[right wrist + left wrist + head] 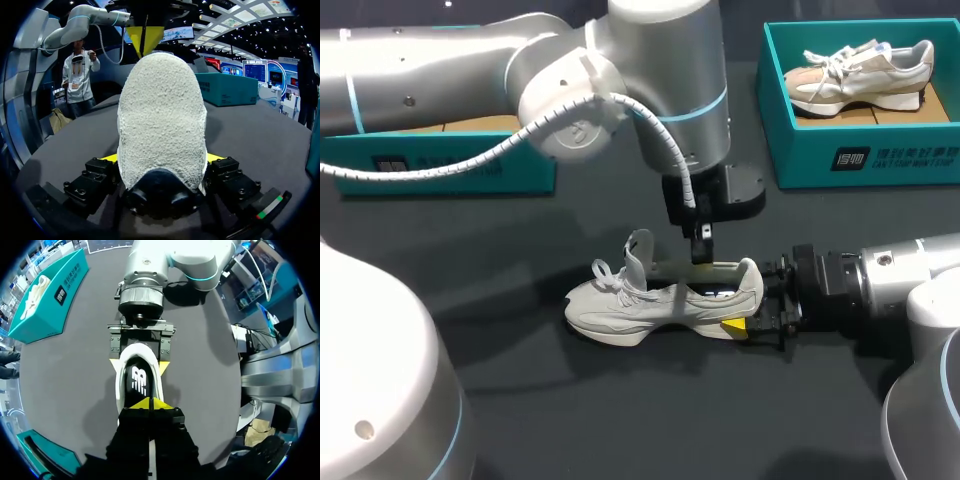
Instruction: Take the shoe out of the shoebox, open the shoe tongue, remove and reinsert the insole, then place the shoe into the shoebox
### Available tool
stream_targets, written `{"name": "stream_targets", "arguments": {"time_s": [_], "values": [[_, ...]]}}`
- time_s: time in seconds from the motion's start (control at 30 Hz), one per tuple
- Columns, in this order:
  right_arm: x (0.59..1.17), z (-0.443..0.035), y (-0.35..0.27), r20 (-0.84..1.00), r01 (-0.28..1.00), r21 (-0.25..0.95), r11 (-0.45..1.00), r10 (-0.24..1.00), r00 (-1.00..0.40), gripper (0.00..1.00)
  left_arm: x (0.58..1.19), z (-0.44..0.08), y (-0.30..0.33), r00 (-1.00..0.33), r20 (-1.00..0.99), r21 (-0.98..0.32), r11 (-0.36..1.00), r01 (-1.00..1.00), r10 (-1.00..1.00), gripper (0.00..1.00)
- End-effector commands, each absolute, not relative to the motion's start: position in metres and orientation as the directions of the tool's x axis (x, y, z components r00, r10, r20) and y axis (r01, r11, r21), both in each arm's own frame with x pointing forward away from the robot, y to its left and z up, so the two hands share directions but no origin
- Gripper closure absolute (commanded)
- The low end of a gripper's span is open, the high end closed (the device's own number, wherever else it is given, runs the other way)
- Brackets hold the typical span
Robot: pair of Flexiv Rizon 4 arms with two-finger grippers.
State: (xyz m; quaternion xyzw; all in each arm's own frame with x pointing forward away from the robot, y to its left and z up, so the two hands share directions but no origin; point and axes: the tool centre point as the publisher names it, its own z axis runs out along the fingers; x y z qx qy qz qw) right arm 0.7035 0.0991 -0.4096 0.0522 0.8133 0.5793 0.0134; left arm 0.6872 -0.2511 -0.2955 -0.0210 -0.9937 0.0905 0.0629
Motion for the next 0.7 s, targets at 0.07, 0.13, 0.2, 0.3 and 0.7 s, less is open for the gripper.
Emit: {"name": "stream_targets", "arguments": {"time_s": [0.07, 0.13, 0.2, 0.3, 0.7], "values": [[0.703, -0.409, 0.1, 0.039, 0.07, 0.942, 0.328, 0.101, -0.994, 1.0, 0.691, -0.311, -0.251, -0.989, 0.134, -0.19, 0.981, 0.036, 0.062, 1.0], [0.703, -0.409, 0.1, 0.039, 0.07, 0.942, 0.328, 0.101, -0.994, 1.0, 0.691, -0.316, -0.251, -0.988, 0.139, -0.188, 0.981, 0.039, 0.066, 1.0], [0.703, -0.409, 0.1, 0.039, 0.07, 0.942, 0.328, 0.101, -0.994, 1.0, 0.69, -0.321, -0.25, -0.988, 0.139, -0.183, 0.982, 0.043, 0.069, 1.0], [0.703, -0.409, 0.1, 0.039, 0.07, 0.942, 0.328, 0.101, -0.994, 1.0, 0.689, -0.328, -0.25, -0.986, 0.151, -0.182, 0.982, 0.046, 0.074, 1.0], [0.703, -0.409, 0.1, 0.039, 0.07, 0.942, 0.328, 0.101, -0.994, 1.0, 0.69, -0.353, -0.254, -0.981, 0.188, -0.147, 0.989, 0.019, 0.047, 1.0]]}}
